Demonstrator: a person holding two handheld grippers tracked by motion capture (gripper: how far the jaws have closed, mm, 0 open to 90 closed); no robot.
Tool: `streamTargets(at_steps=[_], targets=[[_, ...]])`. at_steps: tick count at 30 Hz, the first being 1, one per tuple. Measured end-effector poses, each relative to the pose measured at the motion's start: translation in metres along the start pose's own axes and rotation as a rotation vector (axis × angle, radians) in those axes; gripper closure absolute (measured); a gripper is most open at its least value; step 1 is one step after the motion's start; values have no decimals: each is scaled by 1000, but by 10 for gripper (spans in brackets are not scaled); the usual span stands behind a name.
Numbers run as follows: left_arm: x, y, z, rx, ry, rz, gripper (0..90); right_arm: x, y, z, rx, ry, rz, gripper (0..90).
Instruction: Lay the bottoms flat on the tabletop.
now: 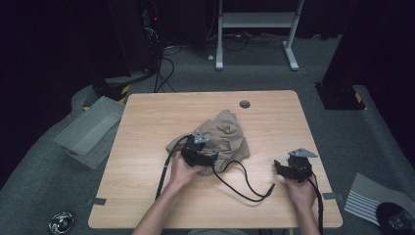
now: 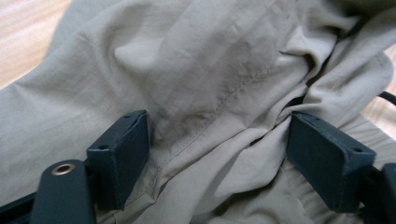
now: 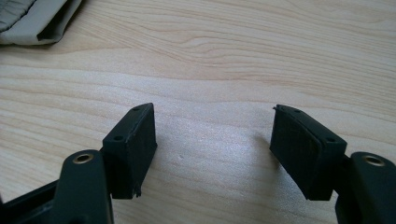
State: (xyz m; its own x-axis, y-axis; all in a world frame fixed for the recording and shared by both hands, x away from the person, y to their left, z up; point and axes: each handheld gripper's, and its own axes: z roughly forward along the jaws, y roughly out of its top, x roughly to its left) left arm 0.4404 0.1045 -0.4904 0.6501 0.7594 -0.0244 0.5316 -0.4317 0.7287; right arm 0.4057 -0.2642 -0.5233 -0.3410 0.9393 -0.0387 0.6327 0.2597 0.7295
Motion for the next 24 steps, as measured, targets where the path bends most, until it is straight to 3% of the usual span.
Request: streamTargets(at_steps=[1, 2, 3, 4, 5, 7, 8, 14, 15, 18, 24], targets=[[0, 0, 1, 3, 4, -6, 289, 0, 0, 0, 0, 1, 0, 310], [1, 0, 1, 3, -1, -8, 355, 0, 0, 0, -1, 0, -5, 311], [1, 0, 2, 0, -12, -13, 485, 1, 0, 0, -2, -1, -5, 311], [1, 0, 2, 1, -14, -13, 485, 1, 0, 0, -2, -1, -5, 311], [1, 1, 2, 7, 1, -2, 628, 0, 0, 0, -2, 0, -4, 314], [2, 1, 2, 14, 5, 5, 673, 1, 0, 0, -2, 9, -1, 352], [3, 1, 1, 14, 5, 10, 771, 4, 1, 1, -4, 35, 0, 389], [6, 1, -2, -9, -4, -3, 836, 21, 12, 8, -7, 107, -39, 409], [7, 1, -3, -14, -8, -10, 838, 31, 23, 11, -27, 133, -72, 422], [8, 1, -7, -29, -20, -20, 843, 44, 39, 16, -44, 180, -102, 441], [10, 3, -14, -67, -47, -45, 846, 63, 59, 35, -28, 257, -109, 493]])
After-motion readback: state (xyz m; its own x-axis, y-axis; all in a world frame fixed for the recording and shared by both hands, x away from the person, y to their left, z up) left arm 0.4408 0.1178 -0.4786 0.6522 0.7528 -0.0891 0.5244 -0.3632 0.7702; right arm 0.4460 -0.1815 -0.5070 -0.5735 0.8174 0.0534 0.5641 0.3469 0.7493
